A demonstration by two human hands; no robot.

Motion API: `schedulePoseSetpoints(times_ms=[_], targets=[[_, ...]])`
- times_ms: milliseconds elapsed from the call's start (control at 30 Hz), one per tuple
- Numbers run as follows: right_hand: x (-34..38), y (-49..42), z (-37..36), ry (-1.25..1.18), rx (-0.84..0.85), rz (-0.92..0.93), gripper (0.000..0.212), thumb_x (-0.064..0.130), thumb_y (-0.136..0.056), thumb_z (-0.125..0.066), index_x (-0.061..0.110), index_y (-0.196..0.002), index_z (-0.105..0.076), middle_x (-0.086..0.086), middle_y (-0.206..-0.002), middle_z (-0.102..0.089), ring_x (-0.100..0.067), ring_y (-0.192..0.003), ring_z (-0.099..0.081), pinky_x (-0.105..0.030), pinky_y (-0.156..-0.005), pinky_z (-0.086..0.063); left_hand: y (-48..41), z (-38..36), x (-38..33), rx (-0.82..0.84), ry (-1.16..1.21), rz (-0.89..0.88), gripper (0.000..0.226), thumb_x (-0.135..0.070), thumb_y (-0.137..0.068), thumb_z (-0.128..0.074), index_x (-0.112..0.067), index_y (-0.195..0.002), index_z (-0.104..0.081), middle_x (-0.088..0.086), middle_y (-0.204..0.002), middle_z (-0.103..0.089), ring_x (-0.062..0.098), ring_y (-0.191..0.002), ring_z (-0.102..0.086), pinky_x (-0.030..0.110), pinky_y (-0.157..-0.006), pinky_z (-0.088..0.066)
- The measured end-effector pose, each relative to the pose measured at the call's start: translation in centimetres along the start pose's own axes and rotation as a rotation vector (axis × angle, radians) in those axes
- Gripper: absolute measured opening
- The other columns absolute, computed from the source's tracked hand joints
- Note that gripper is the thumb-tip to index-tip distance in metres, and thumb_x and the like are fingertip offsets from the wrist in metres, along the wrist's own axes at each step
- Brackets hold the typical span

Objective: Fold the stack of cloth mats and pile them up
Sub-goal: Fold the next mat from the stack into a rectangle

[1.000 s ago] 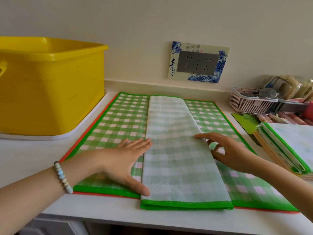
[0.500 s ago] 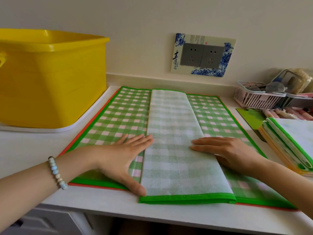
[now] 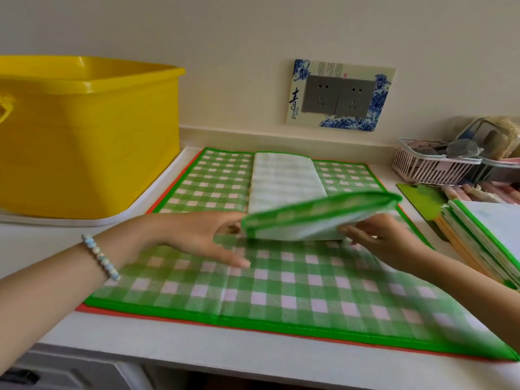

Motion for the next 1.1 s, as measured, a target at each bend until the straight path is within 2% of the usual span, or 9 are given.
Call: schedulePoseSetpoints(times_ms=[67, 133, 300, 533, 667, 767, 933, 1033, 1100], targets=[[-0.3, -0.9, -0.1, -0.151, -0.029, -0.061, 0.013, 0.026, -0.087, -0.056, 0.026, -0.080, -0.068, 0.019, -0.066, -0.069, 0.000, -0.057, -0.064, -0.013, -0.053, -0.050, -0.9, 0.3, 0.2, -0.175, 0.099, -0.004, 0.057, -0.072, -0.062, -0.063, -0.052, -0.113, -0.050, -0.037, -0.107, -0.056, -0.020, -0.099, -0.050, 0.020, -0.094, -0.040], [-0.6, -1.7, -0.1, -0.311, -0.039, -0.121, 0.017, 0.035, -0.081, -0.055, 0.023, -0.079, -0.067, 0.016, -0.068, -0.070, -0.002, -0.057, -0.064, -0.017, -0.050, -0.052, -2.0, 0.2, 0.5, -0.305, 0.185, -0.013, 0.047, -0.064, -0.068, -0.065, -0.045, -0.111, -0.056, -0.027, -0.095, -0.065, -0.013, -0.088, -0.059, 0.018, -0.082, -0.045], [-2.1, -3.3, -0.8, -0.395, -0.070, -0.299, 0.018, 0.038, -0.085, -0.061, 0.024, -0.092, -0.069, 0.008, -0.072, -0.073, -0.006, -0.057, -0.065, -0.019, -0.046, -0.050, -4.1, -0.4, 1.2, -0.539, 0.302, 0.029, 0.059, -0.043, -0.078, -0.071, -0.020, -0.129, -0.052, -0.011, -0.084, -0.072, 0.000, -0.080, -0.066, 0.025, -0.079, -0.052], [-2.9, -5.3, -1.0, -0.161, -0.016, -0.536, 0.021, 0.042, -0.080, -0.069, 0.025, -0.071, -0.062, 0.001, -0.057, -0.059, -0.008, -0.038, -0.052, -0.015, -0.039, -0.043, -5.4, -0.7, 1.4, -0.639, 0.267, 0.150, 0.079, -0.040, -0.077, -0.074, -0.023, -0.142, -0.032, -0.009, -0.071, -0.069, 0.002, -0.066, -0.063, 0.019, -0.065, -0.045], [-2.7, -5.9, -1.1, -0.100, 0.007, -0.552, 0.021, 0.041, -0.079, -0.070, 0.027, -0.070, -0.057, 0.000, -0.066, -0.059, -0.011, -0.049, -0.052, -0.012, -0.035, -0.039, -4.6, -0.6, -0.2, -0.720, -0.013, 0.067, 0.060, -0.032, -0.082, -0.070, -0.032, -0.135, -0.042, -0.016, -0.094, -0.052, 0.001, -0.080, -0.054, 0.017, -0.064, -0.041], [-2.8, -6.1, -1.0, -0.070, 0.019, -0.574, 0.023, 0.043, -0.078, -0.071, 0.029, -0.072, -0.055, 0.001, -0.070, -0.059, -0.012, -0.052, -0.052, -0.015, -0.037, -0.041, -4.2, -1.2, -2.0, -0.613, -0.143, -0.138, 0.040, -0.021, -0.094, -0.055, -0.037, -0.130, -0.051, -0.017, -0.132, -0.048, 0.004, -0.121, -0.043, 0.020, -0.104, -0.030], [-2.6, -6.1, -1.2, -0.049, 0.013, -0.592, 0.026, 0.042, -0.078, -0.071, 0.020, -0.089, -0.062, 0.000, -0.067, -0.060, -0.012, -0.048, -0.052, -0.017, -0.041, -0.044, -4.5, -3.5, -2.7, -0.312, -0.323, -0.159, 0.052, -0.059, -0.095, -0.022, -0.043, -0.144, -0.027, -0.020, -0.154, -0.016, 0.002, -0.142, -0.009, 0.022, -0.109, 0.000], [-1.5, -5.4, -1.2, 0.003, -0.062, -0.530, 0.050, 0.039, -0.085, -0.064, 0.016, -0.126, -0.048, -0.007, -0.100, -0.066, -0.017, -0.067, -0.062, -0.026, -0.060, -0.052, -4.3, -3.9, -2.5, -0.280, -0.282, -0.140, 0.058, -0.064, -0.091, -0.018, -0.043, -0.146, -0.022, -0.020, -0.155, -0.011, 0.001, -0.143, -0.003, 0.021, -0.110, 0.000], [0.0, -4.3, -1.4, 0.262, -0.104, -0.294, 0.060, 0.042, -0.093, -0.050, 0.022, -0.144, -0.028, -0.005, -0.140, -0.047, -0.020, -0.107, -0.060, -0.033, -0.091, -0.046, -4.2, -4.0, -2.5, -0.271, -0.281, -0.142, 0.058, -0.063, -0.092, -0.019, -0.043, -0.146, -0.021, -0.020, -0.155, -0.010, 0.001, -0.143, -0.001, 0.022, -0.112, -0.001]])
Point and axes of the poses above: each hand's wrist, its own y-axis away from the middle knuckle, its own z-axis out of the back of the hand, x = y × z, the point moved 3 cm from there along -y, towards the middle knuckle
